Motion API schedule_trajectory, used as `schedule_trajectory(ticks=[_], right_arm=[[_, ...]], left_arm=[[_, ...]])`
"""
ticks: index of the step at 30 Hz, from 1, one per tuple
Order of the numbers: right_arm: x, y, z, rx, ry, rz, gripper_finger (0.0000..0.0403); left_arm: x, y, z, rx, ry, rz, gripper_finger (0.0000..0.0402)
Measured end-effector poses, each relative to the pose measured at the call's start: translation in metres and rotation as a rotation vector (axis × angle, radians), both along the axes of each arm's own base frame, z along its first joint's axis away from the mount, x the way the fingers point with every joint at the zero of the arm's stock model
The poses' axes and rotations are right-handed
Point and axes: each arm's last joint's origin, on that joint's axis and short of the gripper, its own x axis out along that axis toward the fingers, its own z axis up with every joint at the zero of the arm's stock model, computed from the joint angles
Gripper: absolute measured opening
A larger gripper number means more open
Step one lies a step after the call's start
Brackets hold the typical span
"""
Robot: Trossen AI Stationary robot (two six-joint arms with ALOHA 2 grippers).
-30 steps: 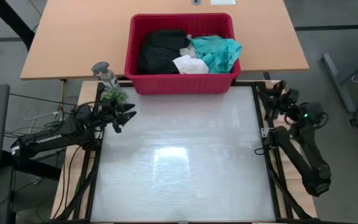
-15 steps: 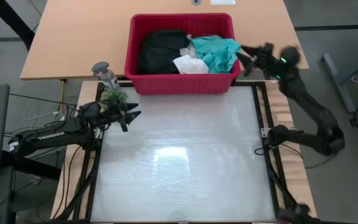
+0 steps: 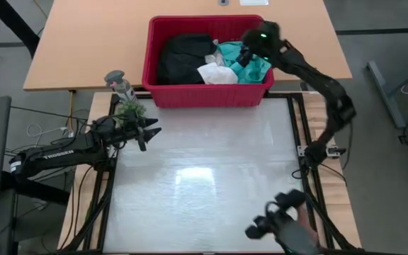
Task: Fold Laundry from Bin
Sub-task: Fold the blue shorts
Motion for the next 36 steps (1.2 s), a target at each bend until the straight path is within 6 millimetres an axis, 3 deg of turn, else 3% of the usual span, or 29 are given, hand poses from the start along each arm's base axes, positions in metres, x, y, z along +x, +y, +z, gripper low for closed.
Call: schedule_trajectory(ticks=[4, 9, 19, 30, 36], right_arm=[[0.019, -0.023, -0.001, 0.054, 0.095, -0.033, 0.026], [0.027, -0.05, -0.012, 0.166, 0.254, -0.097, 0.026], [0.007, -0.088, -0.052, 0.314, 0.438, -0.25, 0.026], [0.001, -0.084, -0.061, 0.438, 0.45, -0.186, 0.026], [0.003, -0.078, -0.068, 0.466, 0.553, -0.177, 0.0259]], left_arm=[[0.0, 0.0, -0.003, -0.011, 0.032, -0.004, 0.0228], [-0.001, -0.001, -0.009, -0.036, 0.086, -0.028, 0.0228], [-0.001, -0.001, -0.011, -0.05, 0.107, -0.026, 0.0228], [-0.001, -0.001, -0.012, -0.046, 0.113, -0.009, 0.0228], [-0.001, -0.001, -0.012, -0.046, 0.115, -0.009, 0.0228]])
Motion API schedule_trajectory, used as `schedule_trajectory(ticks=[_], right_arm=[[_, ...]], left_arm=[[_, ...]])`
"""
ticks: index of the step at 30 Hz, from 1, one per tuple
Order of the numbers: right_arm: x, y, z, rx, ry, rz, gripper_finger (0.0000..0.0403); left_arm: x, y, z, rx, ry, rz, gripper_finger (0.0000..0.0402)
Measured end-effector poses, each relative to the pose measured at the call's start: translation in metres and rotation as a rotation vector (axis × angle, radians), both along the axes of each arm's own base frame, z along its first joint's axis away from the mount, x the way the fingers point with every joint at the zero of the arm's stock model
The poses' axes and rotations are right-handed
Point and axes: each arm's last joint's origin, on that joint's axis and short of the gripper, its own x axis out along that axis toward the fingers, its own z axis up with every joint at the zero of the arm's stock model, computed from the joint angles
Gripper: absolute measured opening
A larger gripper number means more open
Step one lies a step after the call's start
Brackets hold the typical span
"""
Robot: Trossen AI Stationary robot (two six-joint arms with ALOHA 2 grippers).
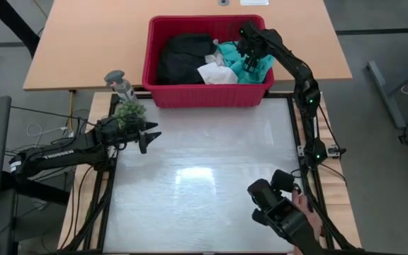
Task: Fold Laundry from Bin
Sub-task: Fold the blue shorts
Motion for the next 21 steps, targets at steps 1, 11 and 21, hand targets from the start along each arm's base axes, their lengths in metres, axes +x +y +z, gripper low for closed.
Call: schedule_trajectory(ticks=[1, 11, 21], right_arm=[[0.0, 0.0, -0.002, -0.001, 0.022, -0.005, 0.0256], [0.001, 0.003, -0.014, -0.001, 0.164, -0.008, 0.0053], [0.027, 0.01, 0.001, -0.152, 0.165, 0.078, 0.0021]], left_arm=[[0.0, 0.0, 0.0, 0.0, 0.0, 0.0, 0.0228], [0.0, 0.0, 0.0, -0.004, -0.001, 0.001, 0.0228], [0.0, 0.0, 0.0, -0.006, 0.0, 0.01, 0.0228]])
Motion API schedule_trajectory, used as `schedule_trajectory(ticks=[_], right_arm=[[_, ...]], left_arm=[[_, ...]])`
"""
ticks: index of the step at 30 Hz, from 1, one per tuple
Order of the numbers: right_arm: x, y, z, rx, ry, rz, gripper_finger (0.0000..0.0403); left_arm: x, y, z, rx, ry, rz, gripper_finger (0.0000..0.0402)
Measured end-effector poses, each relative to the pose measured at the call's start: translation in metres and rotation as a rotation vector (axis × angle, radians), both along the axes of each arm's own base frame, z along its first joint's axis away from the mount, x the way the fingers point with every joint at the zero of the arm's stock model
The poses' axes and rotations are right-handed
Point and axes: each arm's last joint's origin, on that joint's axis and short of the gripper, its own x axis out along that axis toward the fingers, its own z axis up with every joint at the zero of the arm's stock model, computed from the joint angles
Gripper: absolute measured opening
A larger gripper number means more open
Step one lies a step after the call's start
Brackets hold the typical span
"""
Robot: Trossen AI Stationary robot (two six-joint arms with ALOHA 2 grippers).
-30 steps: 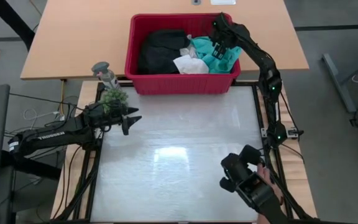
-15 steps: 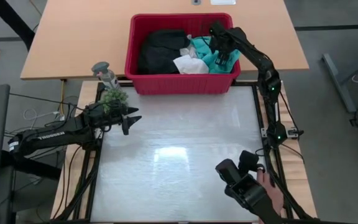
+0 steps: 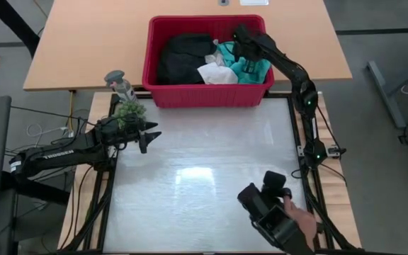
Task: Fold Laundry from Bin
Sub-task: Fold the blue shorts
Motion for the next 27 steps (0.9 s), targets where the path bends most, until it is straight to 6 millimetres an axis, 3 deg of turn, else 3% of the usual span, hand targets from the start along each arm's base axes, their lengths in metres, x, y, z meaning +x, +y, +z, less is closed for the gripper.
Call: schedule_trajectory(ticks=[7, 13, 19, 27], right_arm=[[0.019, 0.016, 0.046, -0.173, -0.173, 0.102, 0.0021], [0.026, 0.052, 0.091, -0.245, -0.373, 0.225, 0.0021], [0.029, 0.111, 0.142, -0.254, -0.643, 0.427, 0.0021], [0.019, 0.212, 0.204, -0.251, -0.92, 0.743, 0.0021]], left_arm=[[0.0, 0.0, 0.0, 0.0, 0.003, 0.002, 0.0228], [0.0, 0.001, 0.0, 0.022, 0.012, 0.034, 0.0228], [-0.001, 0.001, 0.0, 0.025, 0.01, 0.041, 0.0228], [-0.001, 0.002, 0.0, 0.065, 0.027, 0.073, 0.0228]])
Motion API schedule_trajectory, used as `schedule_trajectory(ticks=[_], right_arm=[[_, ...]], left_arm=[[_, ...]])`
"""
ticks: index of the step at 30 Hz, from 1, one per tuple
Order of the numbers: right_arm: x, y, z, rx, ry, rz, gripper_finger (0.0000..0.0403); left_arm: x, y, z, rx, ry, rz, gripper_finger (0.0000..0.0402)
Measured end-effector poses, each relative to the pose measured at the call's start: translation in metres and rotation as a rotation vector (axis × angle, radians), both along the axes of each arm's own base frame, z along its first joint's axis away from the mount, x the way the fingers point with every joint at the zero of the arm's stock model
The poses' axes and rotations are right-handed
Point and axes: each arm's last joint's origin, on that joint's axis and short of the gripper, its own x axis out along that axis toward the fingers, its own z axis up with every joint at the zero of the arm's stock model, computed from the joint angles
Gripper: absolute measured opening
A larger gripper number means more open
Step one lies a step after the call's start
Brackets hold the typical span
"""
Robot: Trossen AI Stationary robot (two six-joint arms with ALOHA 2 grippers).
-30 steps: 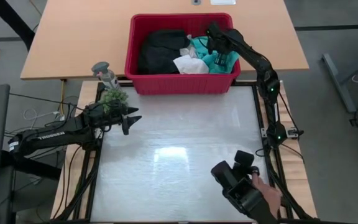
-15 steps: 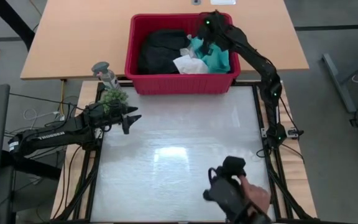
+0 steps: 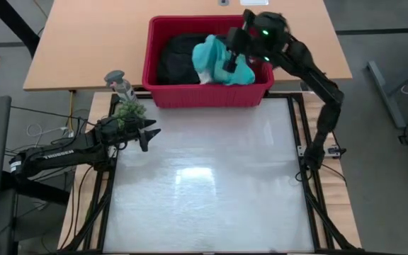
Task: Fold Laundry from Bin
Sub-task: Fold the blue shorts
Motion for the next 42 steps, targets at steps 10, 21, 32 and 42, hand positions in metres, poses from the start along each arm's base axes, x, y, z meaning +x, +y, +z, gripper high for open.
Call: schedule_trajectory(ticks=[10, 21, 32, 42], right_arm=[[-0.012, 0.131, 0.007, 0.159, 0.084, 0.528, 0.0021], [0.031, 0.232, -0.081, 0.527, 0.601, 0.51, 0.0037], [0.097, 0.253, -0.202, 0.637, 1.049, 0.151, 0.0172], [0.094, 0.165, -0.176, 0.651, 0.929, 0.004, 0.0239]], left_arm=[[0.0, 0.001, 0.0, 0.001, 0.0, 0.024, 0.0228], [0.0, 0.001, 0.0, 0.0, 0.0, 0.024, 0.0228], [0.001, -0.002, -0.001, -0.05, -0.007, -0.085, 0.0228], [0.024, 0.004, -0.006, -0.012, 0.005, -0.195, 0.0262]])
